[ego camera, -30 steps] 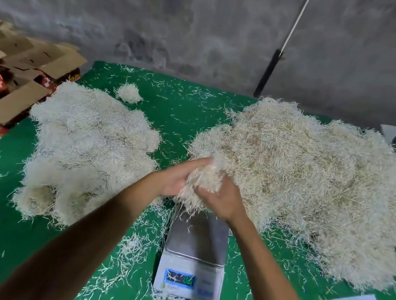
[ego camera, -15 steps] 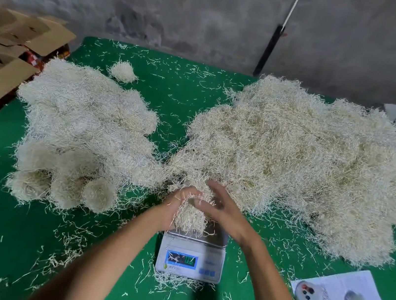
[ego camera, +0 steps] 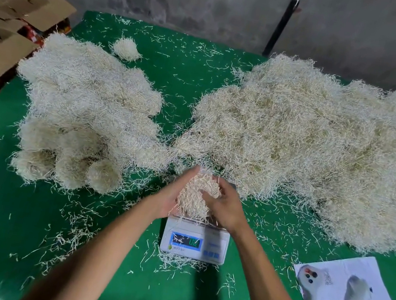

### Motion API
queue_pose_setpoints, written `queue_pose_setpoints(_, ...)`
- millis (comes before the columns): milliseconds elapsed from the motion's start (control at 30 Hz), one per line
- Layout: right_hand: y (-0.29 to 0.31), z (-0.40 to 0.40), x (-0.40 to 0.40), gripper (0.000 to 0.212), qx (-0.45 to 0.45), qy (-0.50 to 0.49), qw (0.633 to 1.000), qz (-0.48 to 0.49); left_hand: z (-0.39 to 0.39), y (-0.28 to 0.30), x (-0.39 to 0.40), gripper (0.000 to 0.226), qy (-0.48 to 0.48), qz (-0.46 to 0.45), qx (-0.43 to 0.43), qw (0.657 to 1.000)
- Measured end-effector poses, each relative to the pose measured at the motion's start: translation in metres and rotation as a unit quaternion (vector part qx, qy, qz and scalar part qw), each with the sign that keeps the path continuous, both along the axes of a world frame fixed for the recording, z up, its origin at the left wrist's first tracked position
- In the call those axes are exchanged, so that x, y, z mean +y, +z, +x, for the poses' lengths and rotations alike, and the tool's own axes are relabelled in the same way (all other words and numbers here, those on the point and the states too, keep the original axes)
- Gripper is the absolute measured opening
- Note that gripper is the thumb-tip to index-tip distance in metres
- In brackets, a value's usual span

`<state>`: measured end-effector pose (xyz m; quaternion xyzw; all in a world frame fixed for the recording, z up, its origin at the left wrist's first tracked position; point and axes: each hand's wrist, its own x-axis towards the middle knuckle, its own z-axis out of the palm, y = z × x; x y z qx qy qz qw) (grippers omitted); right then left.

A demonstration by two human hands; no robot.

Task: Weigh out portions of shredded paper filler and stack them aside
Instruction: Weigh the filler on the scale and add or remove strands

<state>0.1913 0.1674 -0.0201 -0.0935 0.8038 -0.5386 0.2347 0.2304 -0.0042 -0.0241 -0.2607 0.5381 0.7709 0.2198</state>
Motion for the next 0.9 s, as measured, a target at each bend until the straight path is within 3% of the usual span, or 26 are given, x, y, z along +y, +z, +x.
queue_pose_setpoints(100, -0.003, -0.01, 0.008, 0.08, 0.01, -0.114, 0.993, 0.001, 0.002, -0.007, -0.011, 0.091, 0.05, -0.092, 0.041, 0.994)
queue_pose_setpoints(233, -0.011, -0.006, 0.027, 0.09, 0.009, 0.005, 0.997, 0.078, 0.011, -0.025, -0.014, 0.055, 0.117, -0.153, 0.077, 0.978)
queue_pose_setpoints(267, -0.017, -0.006, 0.033, 0.084, 0.006, -0.012, 0.996, 0.085, 0.013, -0.031, -0.015, 0.052, 0.134, -0.181, 0.08, 0.971)
queue_pose_setpoints(367, -0.033, 0.001, 0.045, 0.034, 0.006, -0.182, 0.982, 0.041, 0.023, -0.046, -0.017, 0.047, 0.128, -0.233, 0.07, 0.961)
queue_pose_setpoints(433, -0.039, 0.011, 0.05, 0.021, 0.024, -0.232, 0.971, 0.041, 0.03, -0.048, -0.018, 0.043, 0.135, -0.215, 0.07, 0.965)
queue_pose_setpoints(533, -0.042, 0.023, 0.049, 0.03, 0.019, -0.228, 0.973, 0.035, 0.041, -0.048, -0.021, 0.04, 0.198, -0.172, 0.074, 0.962)
queue_pose_setpoints(600, -0.042, 0.027, 0.047, 0.025, 0.02, -0.23, 0.973, 0.027, 0.046, -0.048, -0.023, 0.042, 0.216, -0.159, 0.078, 0.96)
queue_pose_setpoints(900, -0.042, 0.039, 0.029, 0.013, -0.034, -0.281, 0.957, -0.068, 0.063, -0.05, -0.026, 0.034, 0.201, -0.149, 0.069, 0.966)
